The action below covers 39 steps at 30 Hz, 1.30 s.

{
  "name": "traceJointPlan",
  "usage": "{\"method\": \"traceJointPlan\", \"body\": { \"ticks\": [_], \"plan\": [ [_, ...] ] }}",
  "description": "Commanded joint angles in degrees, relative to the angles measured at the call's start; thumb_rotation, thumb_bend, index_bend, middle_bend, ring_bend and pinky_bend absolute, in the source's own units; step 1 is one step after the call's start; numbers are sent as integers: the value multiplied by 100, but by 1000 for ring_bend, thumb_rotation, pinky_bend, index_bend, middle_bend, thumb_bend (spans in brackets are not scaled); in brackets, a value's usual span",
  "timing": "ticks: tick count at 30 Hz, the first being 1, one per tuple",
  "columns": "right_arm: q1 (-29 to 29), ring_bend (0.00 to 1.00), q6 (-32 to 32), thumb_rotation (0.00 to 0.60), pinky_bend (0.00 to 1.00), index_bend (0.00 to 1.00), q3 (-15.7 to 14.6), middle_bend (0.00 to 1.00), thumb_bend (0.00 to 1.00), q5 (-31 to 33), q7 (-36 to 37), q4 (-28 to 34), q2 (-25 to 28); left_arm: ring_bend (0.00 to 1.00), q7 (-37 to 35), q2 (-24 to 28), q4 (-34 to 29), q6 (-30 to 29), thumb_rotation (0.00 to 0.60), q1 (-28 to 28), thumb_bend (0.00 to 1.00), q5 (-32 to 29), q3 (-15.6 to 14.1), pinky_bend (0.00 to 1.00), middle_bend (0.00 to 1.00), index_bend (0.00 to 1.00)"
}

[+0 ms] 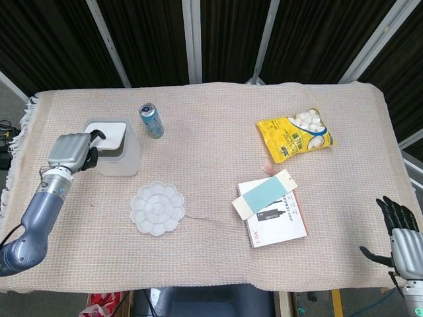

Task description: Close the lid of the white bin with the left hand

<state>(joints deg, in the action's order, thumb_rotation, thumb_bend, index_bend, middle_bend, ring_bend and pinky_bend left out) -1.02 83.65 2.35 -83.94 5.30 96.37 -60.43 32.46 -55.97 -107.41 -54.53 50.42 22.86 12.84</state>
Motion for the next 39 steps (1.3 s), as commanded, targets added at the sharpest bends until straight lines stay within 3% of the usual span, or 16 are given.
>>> {"method": "traceJointPlan", "body": {
  "ticks": [1, 26, 33, 35, 36, 38, 39],
  "plan": [
    [1, 0, 5, 600, 0, 0, -2, 0, 153, -9, -4, 2, -2, 910, -38, -30, -1, 5, 600, -19, 733, 39, -64, 1000, 1000, 273],
    [14, 0, 12, 600, 0, 0, -8, 0, 152, -14, -15, 27, 2, 909, -167, -219, 196, 75, 600, -22, 733, 117, -488, 1000, 1000, 275],
    [15, 0, 17, 600, 0, 0, -6, 0, 152, -19, -10, 30, 5, 884, -468, -64, 0, -191, 600, -48, 715, 425, -211, 993, 977, 242],
    [15, 0, 17, 600, 0, 0, -9, 0, 152, -25, -10, 28, 6, 838, -673, 54, -137, -326, 600, -124, 618, 653, -78, 962, 922, 205],
    [15, 0, 17, 600, 0, 0, -10, 0, 152, -28, -9, 30, 5, 778, -750, 98, -185, -385, 600, -164, 516, 760, -38, 917, 846, 159],
    [14, 0, 23, 600, 0, 0, -9, 0, 153, -35, -12, 28, 3, 623, -910, 173, -282, -524, 600, -274, 360, 1011, 11, 771, 642, 61],
    [15, 0, 28, 600, 0, 0, -9, 0, 152, -43, -19, 23, 1, 503, -1032, 222, -368, -632, 600, -394, 304, 1224, -1, 662, 492, 20]
  ]
}}
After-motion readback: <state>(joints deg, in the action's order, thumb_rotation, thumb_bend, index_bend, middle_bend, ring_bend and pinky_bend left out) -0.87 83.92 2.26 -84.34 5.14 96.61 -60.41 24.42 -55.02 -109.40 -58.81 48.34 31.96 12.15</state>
